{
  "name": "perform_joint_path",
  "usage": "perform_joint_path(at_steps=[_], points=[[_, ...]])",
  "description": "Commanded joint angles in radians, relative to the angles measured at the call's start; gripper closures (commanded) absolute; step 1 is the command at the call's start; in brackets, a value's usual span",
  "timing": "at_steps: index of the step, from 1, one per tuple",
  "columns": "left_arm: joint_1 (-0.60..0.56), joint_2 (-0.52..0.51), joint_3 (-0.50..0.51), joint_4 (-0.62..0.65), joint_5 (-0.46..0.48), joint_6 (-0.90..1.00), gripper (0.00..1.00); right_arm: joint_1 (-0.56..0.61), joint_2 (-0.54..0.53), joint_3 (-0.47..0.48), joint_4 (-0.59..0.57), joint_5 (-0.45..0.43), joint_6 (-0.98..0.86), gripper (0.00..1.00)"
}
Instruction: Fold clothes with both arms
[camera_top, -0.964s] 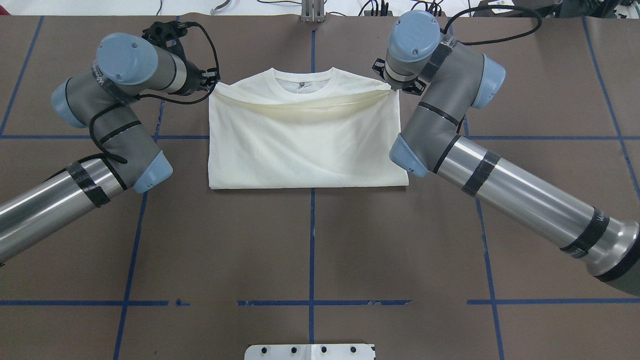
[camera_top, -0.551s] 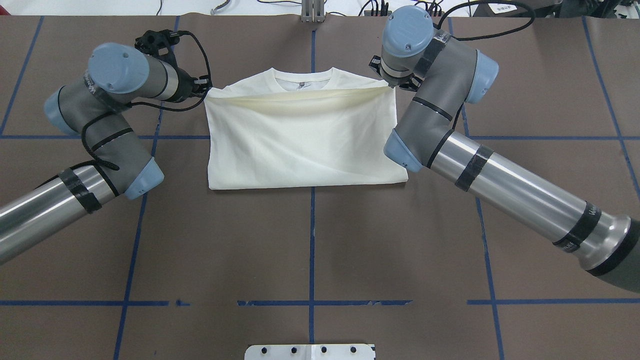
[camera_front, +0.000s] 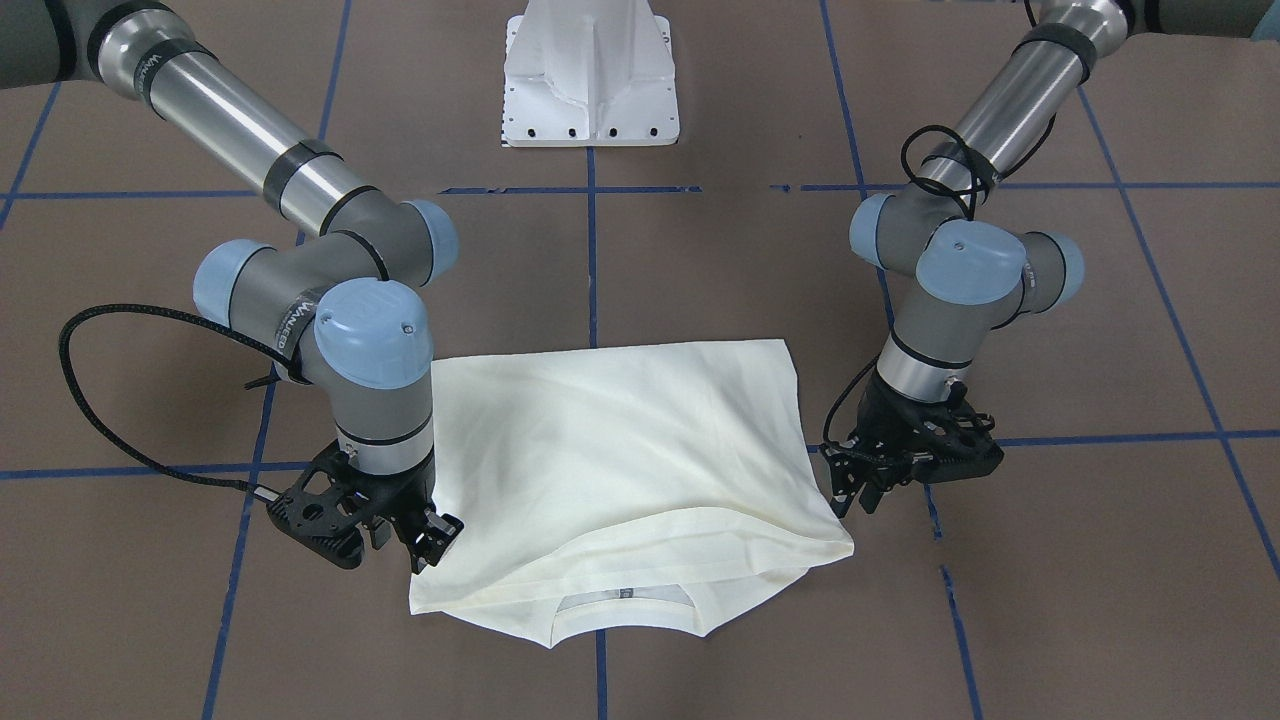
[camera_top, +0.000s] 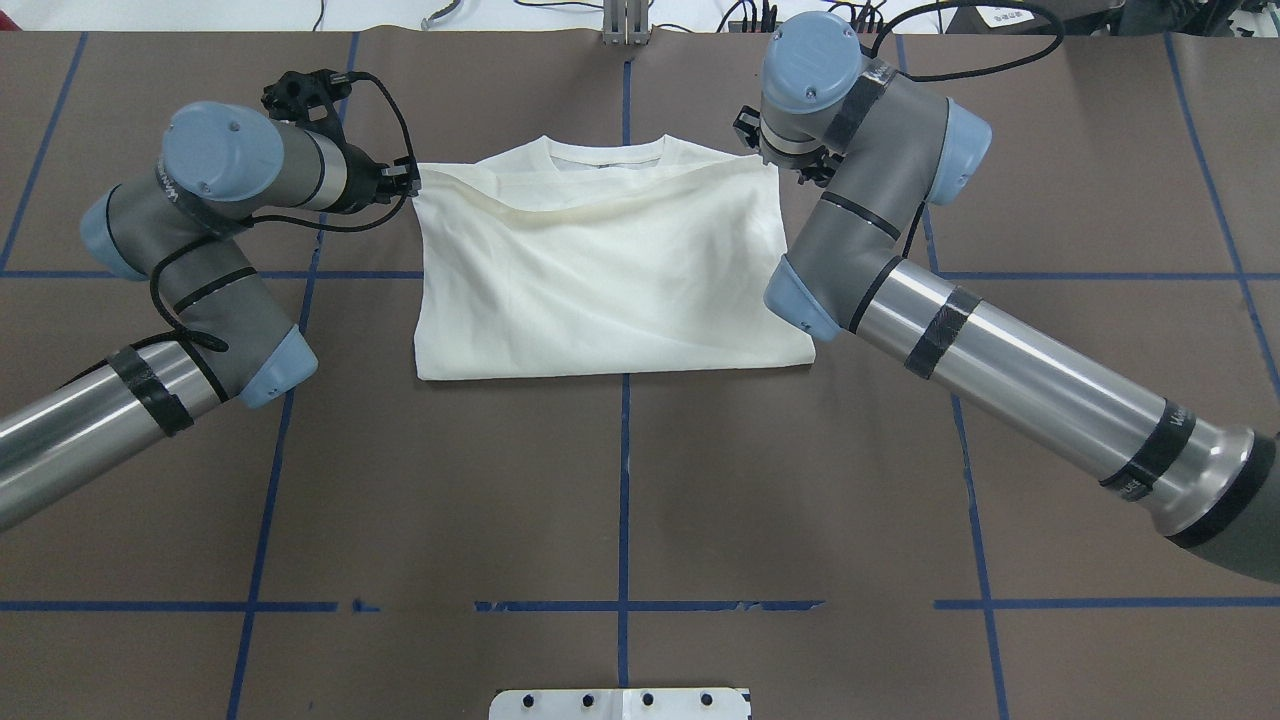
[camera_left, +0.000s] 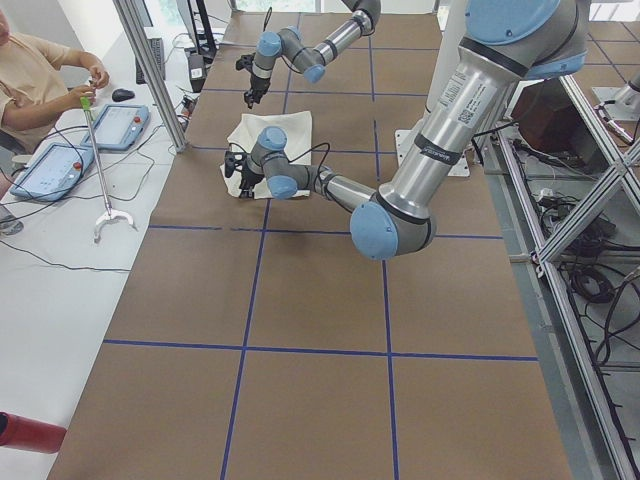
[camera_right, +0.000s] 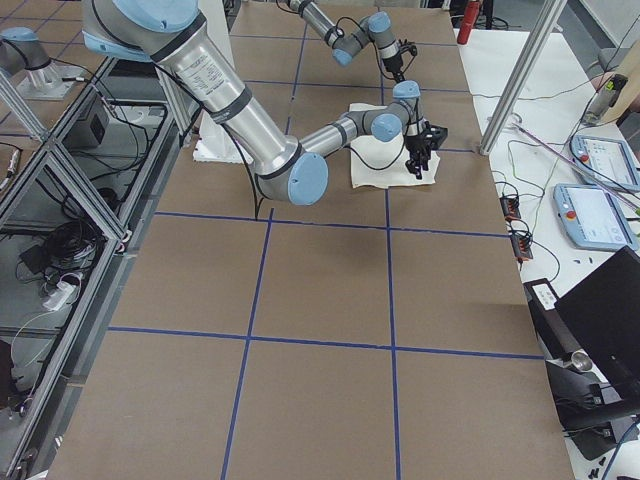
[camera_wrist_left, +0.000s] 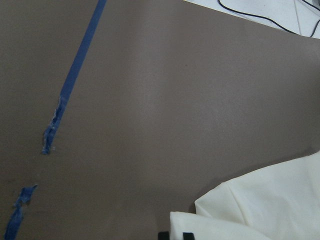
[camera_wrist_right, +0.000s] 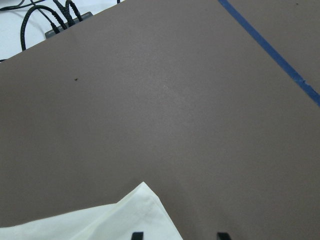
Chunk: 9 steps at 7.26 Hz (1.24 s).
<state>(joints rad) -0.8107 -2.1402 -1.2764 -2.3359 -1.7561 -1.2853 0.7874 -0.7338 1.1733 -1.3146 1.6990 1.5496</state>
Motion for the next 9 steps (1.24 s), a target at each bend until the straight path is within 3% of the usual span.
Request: perform_joint_path(at_steps=[1,2,3,5,6,9], points=[[-0.005,0.002,-0.006,-0.064,-0.008,-0.003,0.53,0.003,-0.103,0.191,0.0,0.048,0.029,0.41],[-0.005,0.002,-0.014,-0.066,-0.008,-0.003,0.53,-0.014,-0.201,0.316,0.001,0.083,0.102,0.36],[-0.005,0.006,-0.014,-0.071,-0.008,-0.002,0.53,-0.042,-0.267,0.354,0.003,0.082,0.15,0.32],[-0.01,0.01,-0.014,-0.077,-0.005,0.02,0.53,-0.107,-0.3,0.373,0.005,0.068,0.318,0.24],[-0.018,0.01,-0.015,-0.083,-0.006,0.041,0.53,-0.156,-0.311,0.411,0.003,0.004,0.373,0.24],[-0.021,0.01,-0.024,-0.1,0.0,0.044,0.54,-0.181,-0.374,0.486,0.002,0.001,0.377,0.23]])
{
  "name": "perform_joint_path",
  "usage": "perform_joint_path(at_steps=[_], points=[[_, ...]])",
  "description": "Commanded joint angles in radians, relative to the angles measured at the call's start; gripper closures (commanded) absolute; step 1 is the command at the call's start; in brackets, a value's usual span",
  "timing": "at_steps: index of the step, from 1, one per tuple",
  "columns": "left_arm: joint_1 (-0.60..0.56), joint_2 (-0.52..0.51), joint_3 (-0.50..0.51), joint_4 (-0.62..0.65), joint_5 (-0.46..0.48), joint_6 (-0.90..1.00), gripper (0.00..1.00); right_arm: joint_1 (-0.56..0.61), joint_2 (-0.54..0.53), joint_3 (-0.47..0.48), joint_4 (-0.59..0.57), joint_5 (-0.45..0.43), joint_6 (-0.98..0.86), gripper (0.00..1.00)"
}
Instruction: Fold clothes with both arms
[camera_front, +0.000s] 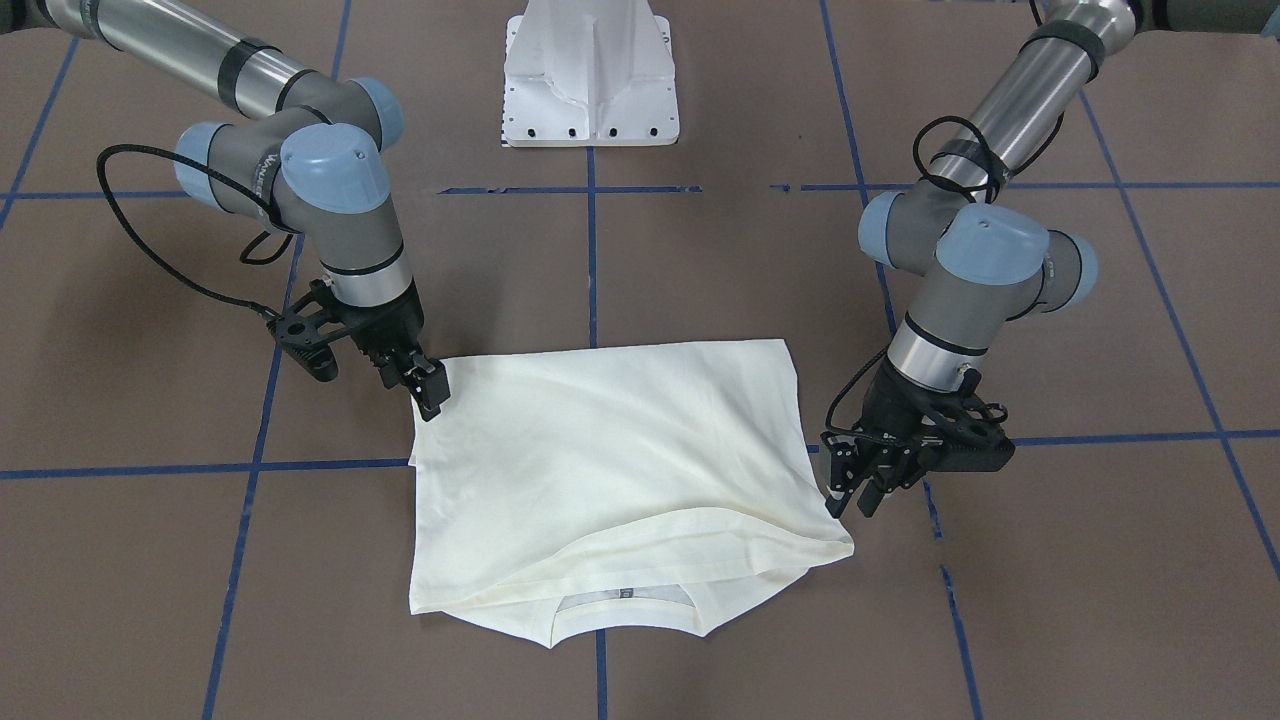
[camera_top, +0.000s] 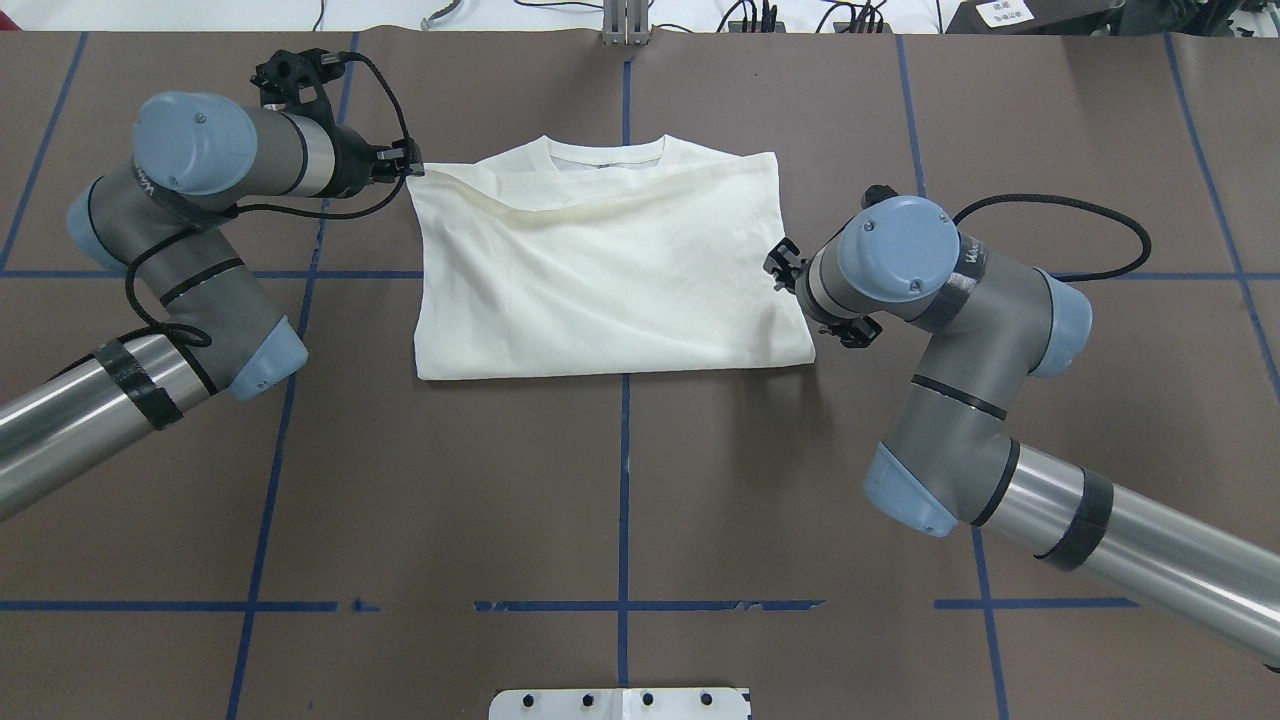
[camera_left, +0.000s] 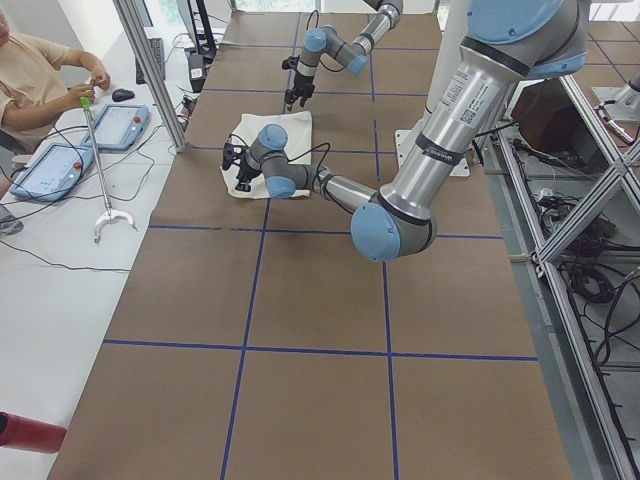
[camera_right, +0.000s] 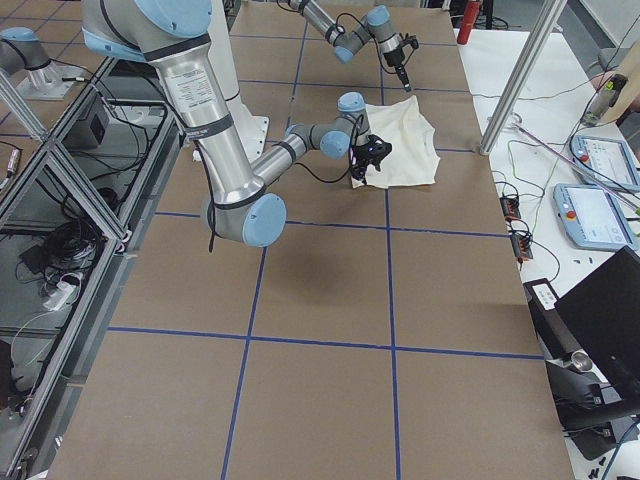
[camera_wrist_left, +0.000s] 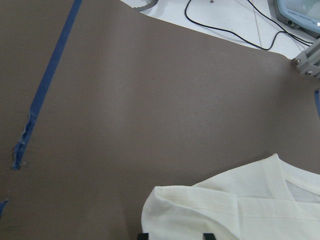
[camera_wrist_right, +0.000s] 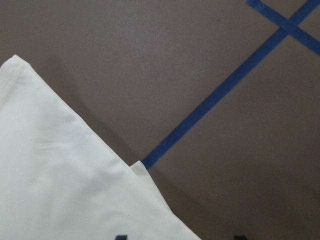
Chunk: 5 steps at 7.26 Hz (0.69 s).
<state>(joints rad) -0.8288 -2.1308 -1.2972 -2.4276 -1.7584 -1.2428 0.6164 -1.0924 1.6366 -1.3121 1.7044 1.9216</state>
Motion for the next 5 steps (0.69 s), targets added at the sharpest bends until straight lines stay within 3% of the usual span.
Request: perform_joint_path(at_steps=[1,3,5], points=[[-0.006,0.0,-0.004,-0.007,0.002,0.002,0.54,-0.039,-0.027,0.023,0.001,-0.008,0.005,0.23],[-0.007,0.002,-0.004,-0.007,0.005,0.002,0.54,-0.055,-0.035,0.034,-0.001,-0.011,0.01,0.24],[-0.013,0.002,-0.004,-0.007,0.023,0.003,0.54,-0.06,-0.055,0.054,-0.002,-0.012,0.01,0.31]])
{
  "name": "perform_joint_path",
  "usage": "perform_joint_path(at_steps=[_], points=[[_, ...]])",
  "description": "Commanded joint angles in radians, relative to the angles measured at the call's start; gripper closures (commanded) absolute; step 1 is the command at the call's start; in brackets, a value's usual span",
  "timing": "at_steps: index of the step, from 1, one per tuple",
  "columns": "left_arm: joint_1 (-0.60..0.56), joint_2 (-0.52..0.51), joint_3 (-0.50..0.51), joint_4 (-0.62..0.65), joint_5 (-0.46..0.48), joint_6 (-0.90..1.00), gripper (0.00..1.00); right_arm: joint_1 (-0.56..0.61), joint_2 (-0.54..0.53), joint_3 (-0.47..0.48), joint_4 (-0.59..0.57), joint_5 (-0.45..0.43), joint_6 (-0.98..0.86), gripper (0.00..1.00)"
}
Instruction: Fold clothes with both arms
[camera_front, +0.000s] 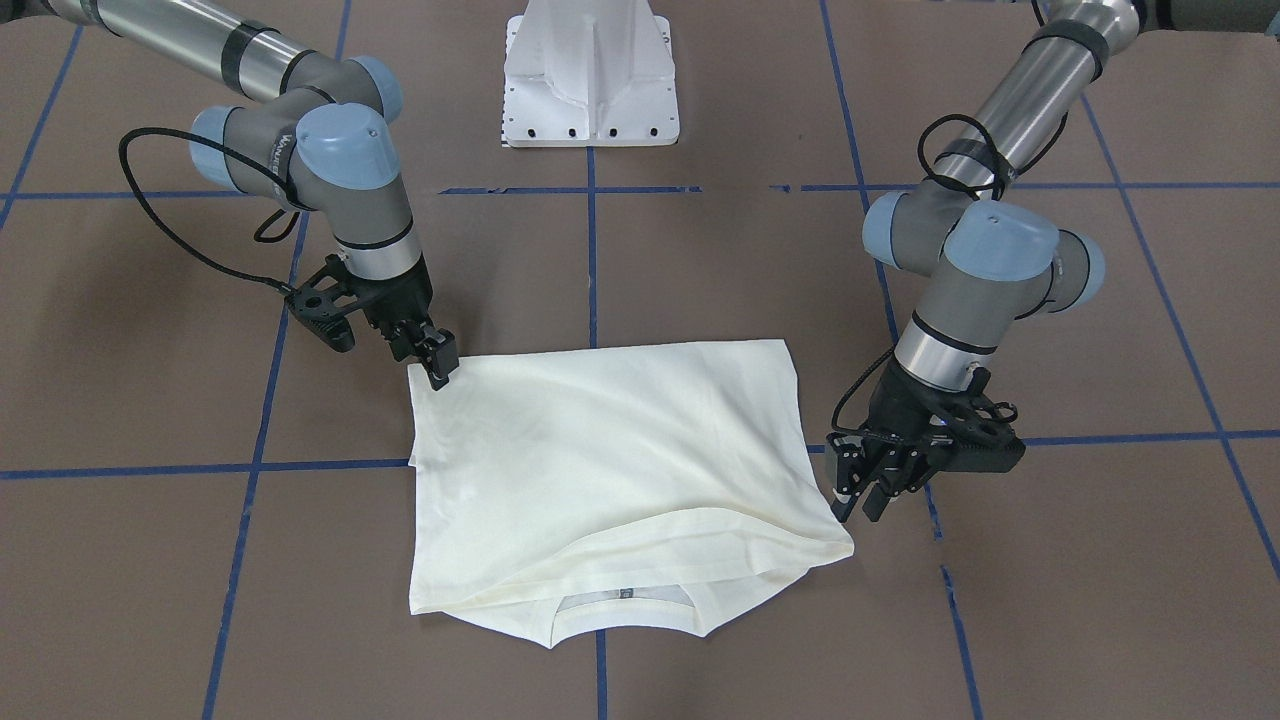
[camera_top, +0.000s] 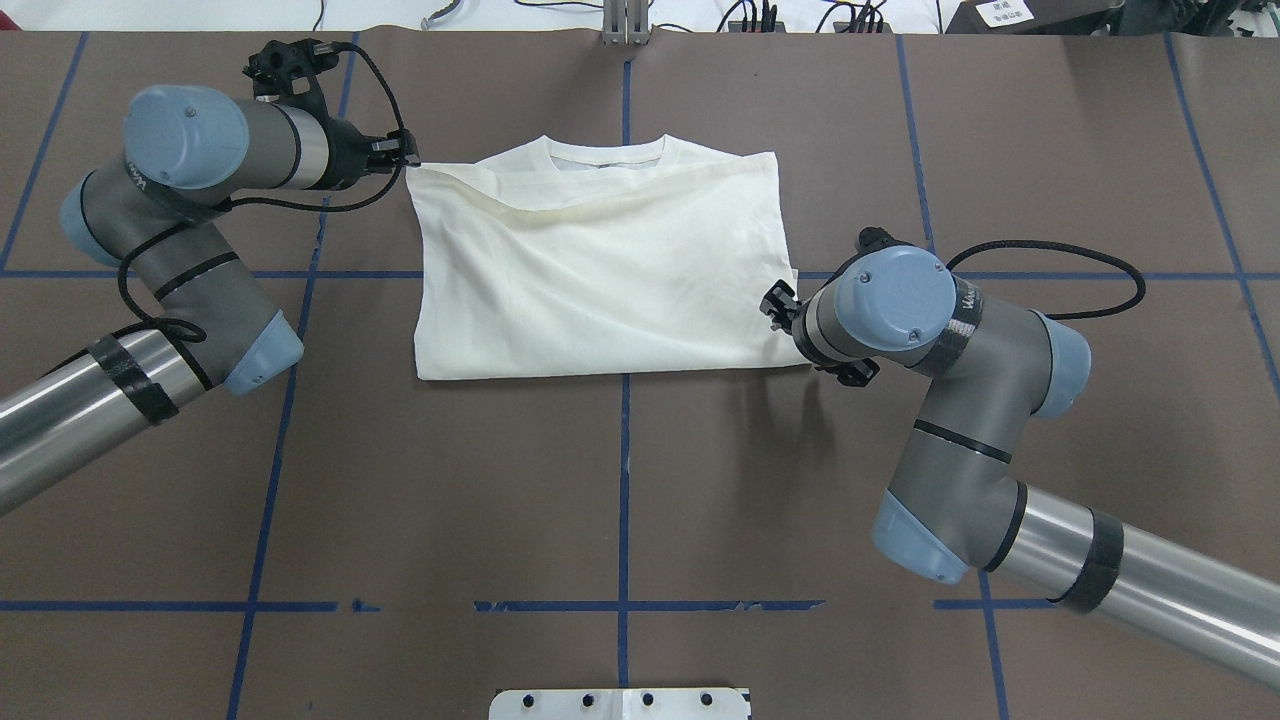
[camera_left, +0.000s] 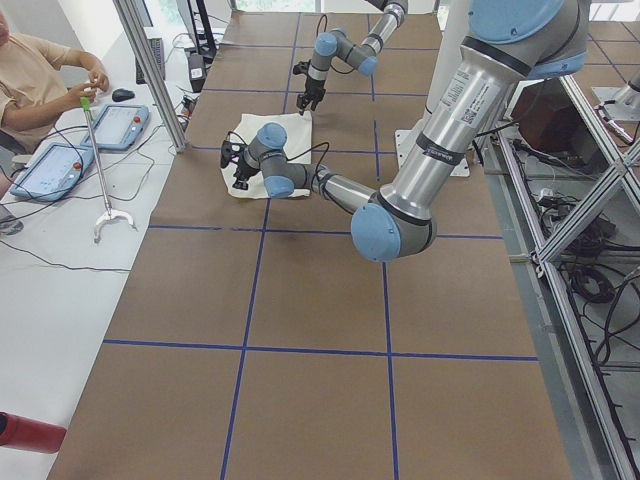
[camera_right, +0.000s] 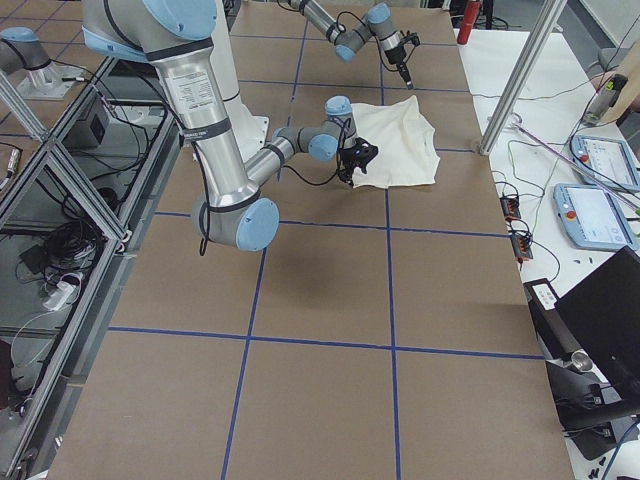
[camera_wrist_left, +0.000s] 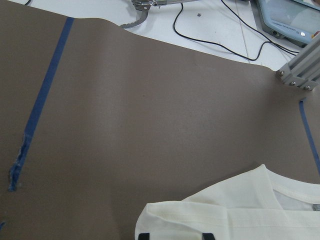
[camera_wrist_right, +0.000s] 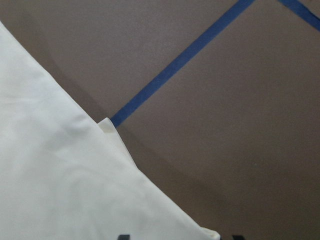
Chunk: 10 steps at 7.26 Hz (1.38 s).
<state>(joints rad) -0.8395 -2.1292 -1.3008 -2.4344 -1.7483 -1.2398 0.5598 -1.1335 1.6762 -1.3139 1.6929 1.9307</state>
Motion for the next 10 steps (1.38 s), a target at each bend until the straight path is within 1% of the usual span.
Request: perform_joint_path(at_steps=[1,3,8,9,10], points=[[-0.001,-0.001,0.0,0.001,0.026,0.0,0.54,-0.005,-0.049,0.025,-0.001,-0.002,0.001,0.31],[-0.001,-0.001,0.001,0.001,0.055,0.0,0.55,-0.009,-0.049,0.027,-0.001,-0.002,0.001,0.35],[-0.007,-0.001,0.003,0.003,0.072,0.002,0.55,-0.023,-0.031,0.013,0.001,-0.002,0.001,0.36],[-0.007,0.0,0.005,0.002,0.073,0.002,0.55,-0.023,-0.031,0.013,-0.001,-0.002,0.001,0.38],[-0.007,-0.001,0.006,0.001,0.073,0.002,0.55,-0.021,-0.031,0.013,0.001,-0.002,-0.001,0.46]])
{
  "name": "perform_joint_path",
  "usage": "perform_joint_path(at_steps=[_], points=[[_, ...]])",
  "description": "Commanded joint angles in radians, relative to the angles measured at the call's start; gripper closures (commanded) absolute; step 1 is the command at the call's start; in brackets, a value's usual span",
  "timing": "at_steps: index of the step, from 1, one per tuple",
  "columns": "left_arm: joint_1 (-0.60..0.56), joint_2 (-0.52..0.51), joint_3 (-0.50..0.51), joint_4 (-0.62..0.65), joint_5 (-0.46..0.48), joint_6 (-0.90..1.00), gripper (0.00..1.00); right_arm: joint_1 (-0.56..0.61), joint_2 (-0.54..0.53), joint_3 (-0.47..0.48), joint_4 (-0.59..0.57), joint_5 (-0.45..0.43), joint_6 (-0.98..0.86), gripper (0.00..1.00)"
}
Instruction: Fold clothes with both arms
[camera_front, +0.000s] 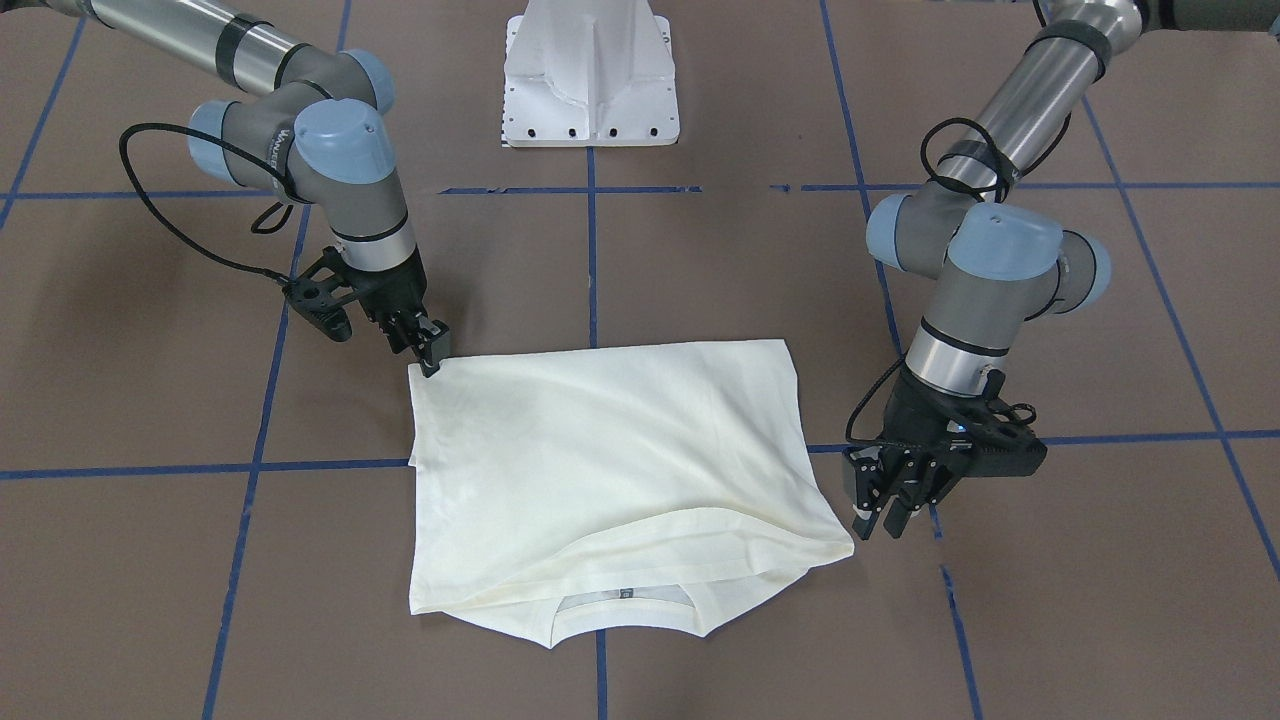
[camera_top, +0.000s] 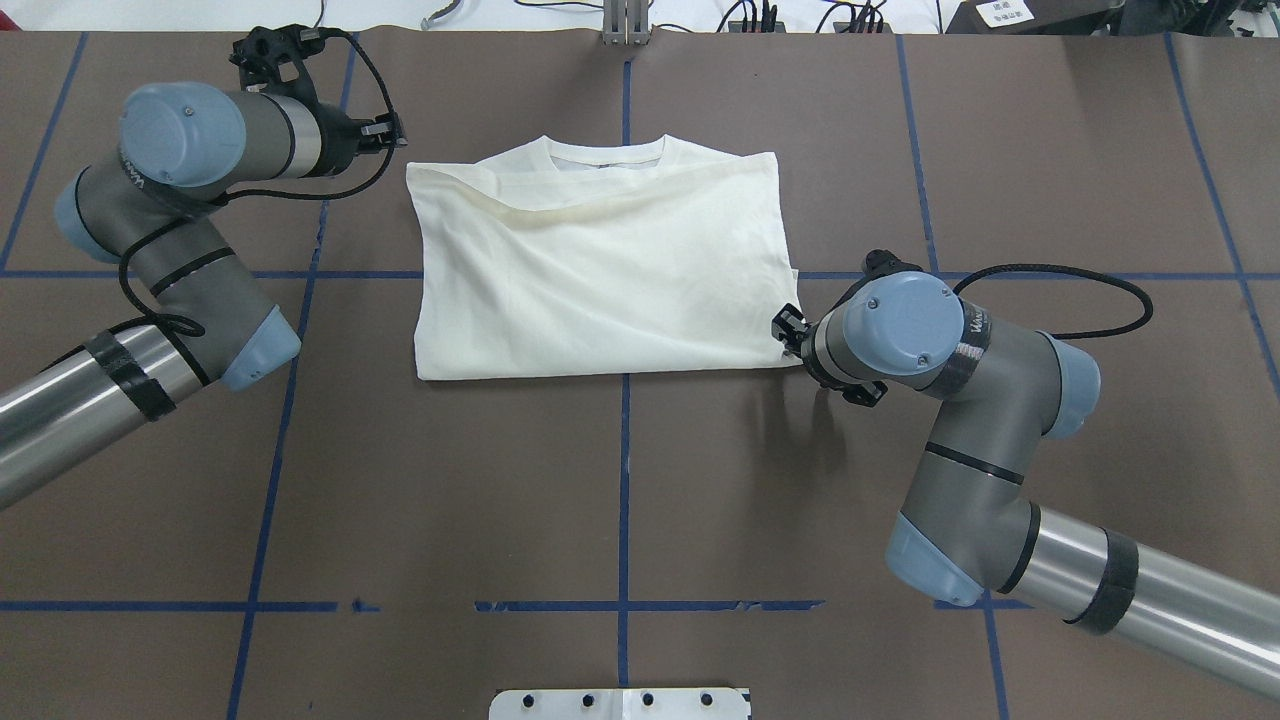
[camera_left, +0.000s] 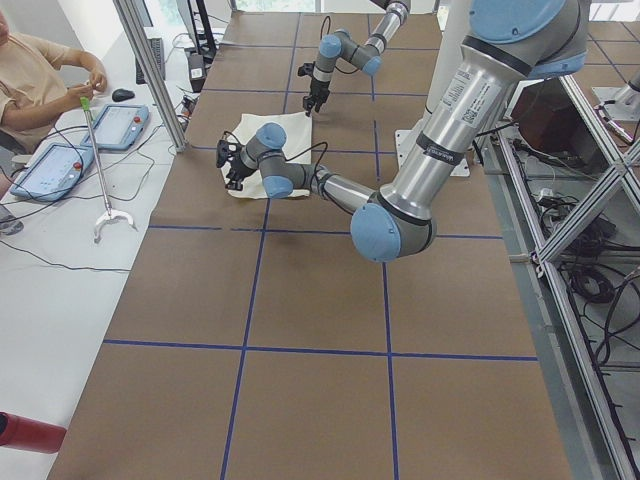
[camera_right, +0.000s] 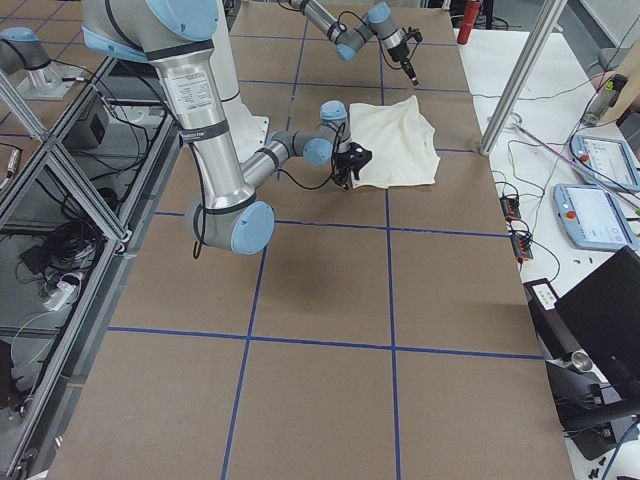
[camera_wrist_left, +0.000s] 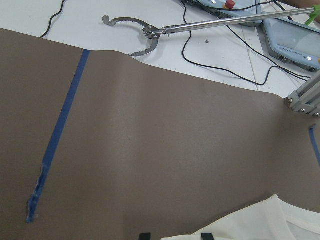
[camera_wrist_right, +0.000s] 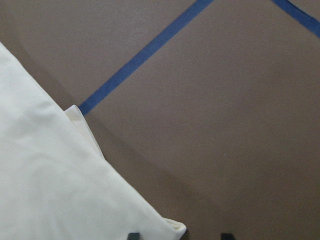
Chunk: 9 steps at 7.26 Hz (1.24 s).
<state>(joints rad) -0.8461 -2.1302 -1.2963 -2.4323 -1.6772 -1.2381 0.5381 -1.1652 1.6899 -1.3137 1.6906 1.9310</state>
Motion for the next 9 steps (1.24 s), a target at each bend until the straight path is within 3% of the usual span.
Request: perform_joint_path(at_steps=[1,2,5,6,8,9], points=[[-0.001,0.001,0.003,-0.001,0.002,0.0,0.55,0.0,0.001,-0.003,0.001,0.0,-0.001,0.83],[-0.001,0.001,0.005,-0.001,0.004,0.0,0.55,0.0,-0.001,-0.003,0.001,0.0,-0.01,1.0],[-0.001,0.001,0.022,-0.005,0.03,0.046,0.56,0.016,-0.001,0.013,0.002,0.012,-0.02,1.0],[-0.002,0.0,0.015,-0.007,0.027,0.048,0.56,0.02,-0.017,0.064,-0.001,0.023,-0.024,1.0],[-0.004,0.003,-0.067,-0.001,-0.039,0.048,0.56,-0.053,-0.214,0.329,-0.015,0.111,-0.018,1.0],[-0.007,0.006,-0.096,0.006,-0.168,0.043,0.57,-0.135,-0.302,0.434,-0.022,0.138,-0.015,1.0]])
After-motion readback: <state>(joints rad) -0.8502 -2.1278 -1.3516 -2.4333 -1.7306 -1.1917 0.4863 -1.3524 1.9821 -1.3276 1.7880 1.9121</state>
